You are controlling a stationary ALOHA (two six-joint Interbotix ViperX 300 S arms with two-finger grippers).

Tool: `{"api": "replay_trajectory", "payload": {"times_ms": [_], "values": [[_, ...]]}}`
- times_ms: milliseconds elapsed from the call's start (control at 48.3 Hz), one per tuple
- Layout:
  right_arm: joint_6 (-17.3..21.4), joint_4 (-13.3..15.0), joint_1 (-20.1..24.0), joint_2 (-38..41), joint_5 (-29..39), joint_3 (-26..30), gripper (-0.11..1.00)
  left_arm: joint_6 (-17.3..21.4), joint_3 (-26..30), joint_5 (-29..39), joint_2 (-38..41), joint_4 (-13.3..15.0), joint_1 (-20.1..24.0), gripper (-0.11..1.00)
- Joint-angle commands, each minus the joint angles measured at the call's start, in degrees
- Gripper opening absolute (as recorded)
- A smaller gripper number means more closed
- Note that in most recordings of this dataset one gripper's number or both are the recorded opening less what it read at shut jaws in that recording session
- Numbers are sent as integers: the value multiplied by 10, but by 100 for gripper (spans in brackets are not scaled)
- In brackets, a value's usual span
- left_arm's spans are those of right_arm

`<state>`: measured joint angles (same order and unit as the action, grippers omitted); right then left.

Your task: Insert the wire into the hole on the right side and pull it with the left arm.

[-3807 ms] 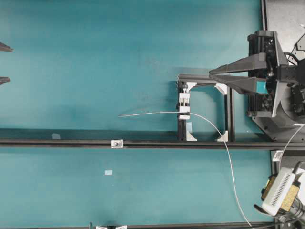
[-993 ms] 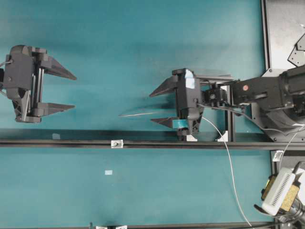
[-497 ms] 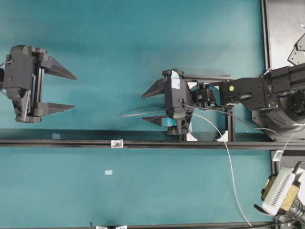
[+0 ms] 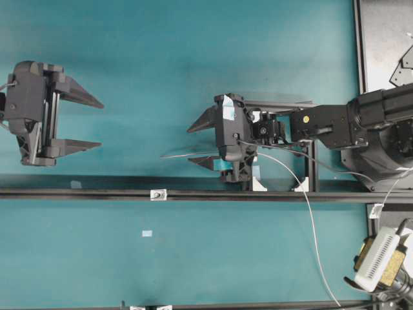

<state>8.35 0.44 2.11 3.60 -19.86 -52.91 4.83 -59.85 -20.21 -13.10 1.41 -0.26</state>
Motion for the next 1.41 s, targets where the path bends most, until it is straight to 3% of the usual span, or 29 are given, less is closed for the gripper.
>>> {"api": "replay_trajectory", "payload": {"times_ms": [0,83,269,372,1014,1386], "values": [[2,-2,-2,-6,-2,10,78,-1,4,-4,-4,1,-2,79],[2,-1,-2,-5,1,9,67,-1,4,-4,-4,1,-2,79],[2,-1,-2,-6,29,9,16,-1,4,-3,-4,1,-2,79],[2,-1,-2,-6,47,11,2,-1,4,-2,-4,1,-2,79],[2,-1,-2,-7,56,30,2,-1,4,-1,-5,3,-2,79],[2,-1,-2,-47,62,33,2,-1,2,-1,-5,3,-2,79]]}}
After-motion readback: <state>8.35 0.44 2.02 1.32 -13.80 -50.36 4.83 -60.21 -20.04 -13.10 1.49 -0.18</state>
